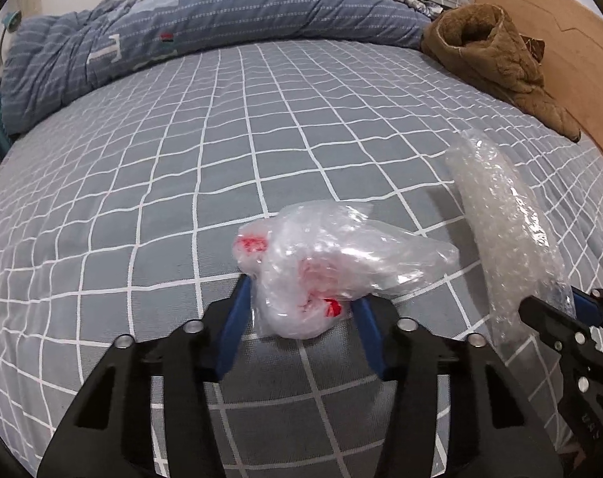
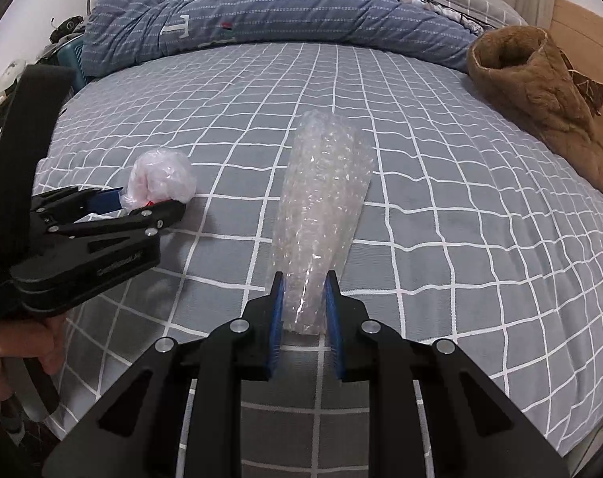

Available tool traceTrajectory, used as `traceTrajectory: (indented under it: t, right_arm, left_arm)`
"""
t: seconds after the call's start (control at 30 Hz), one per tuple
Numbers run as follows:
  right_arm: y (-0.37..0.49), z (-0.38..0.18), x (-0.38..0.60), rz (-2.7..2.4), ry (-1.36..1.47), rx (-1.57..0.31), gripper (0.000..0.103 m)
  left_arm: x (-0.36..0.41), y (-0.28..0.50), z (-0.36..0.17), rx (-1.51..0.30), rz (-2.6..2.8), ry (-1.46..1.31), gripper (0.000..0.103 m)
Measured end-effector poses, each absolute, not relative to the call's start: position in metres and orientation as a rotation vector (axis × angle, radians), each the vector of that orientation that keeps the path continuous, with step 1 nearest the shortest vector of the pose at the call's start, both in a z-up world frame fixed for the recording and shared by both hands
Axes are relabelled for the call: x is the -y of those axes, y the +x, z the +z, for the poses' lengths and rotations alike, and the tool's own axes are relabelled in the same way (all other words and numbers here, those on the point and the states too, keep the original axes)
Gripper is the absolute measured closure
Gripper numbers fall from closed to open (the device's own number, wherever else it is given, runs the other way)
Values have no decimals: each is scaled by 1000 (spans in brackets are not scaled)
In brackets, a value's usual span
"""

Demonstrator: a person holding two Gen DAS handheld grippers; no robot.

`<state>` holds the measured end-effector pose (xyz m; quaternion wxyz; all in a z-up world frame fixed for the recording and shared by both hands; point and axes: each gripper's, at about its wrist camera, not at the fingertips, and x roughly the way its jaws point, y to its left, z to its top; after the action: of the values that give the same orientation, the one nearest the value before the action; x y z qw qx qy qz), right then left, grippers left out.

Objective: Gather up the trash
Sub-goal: 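Carry the bubble wrap and white bag in both tools over the black bin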

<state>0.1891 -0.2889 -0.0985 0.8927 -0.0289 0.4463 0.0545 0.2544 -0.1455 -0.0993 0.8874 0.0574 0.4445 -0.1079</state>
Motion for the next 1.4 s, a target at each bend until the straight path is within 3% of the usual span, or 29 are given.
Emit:
traceTrajectory:
  t: [0.17, 1.4]
  right_arm:
    - [187, -94, 287, 114, -60, -927, 84]
    - [64, -15, 247, 139, -8, -879, 84]
  left_arm:
    - [144, 251, -93, -925, -196, 126, 63]
    - [86, 86, -6, -893, -135, 52, 63]
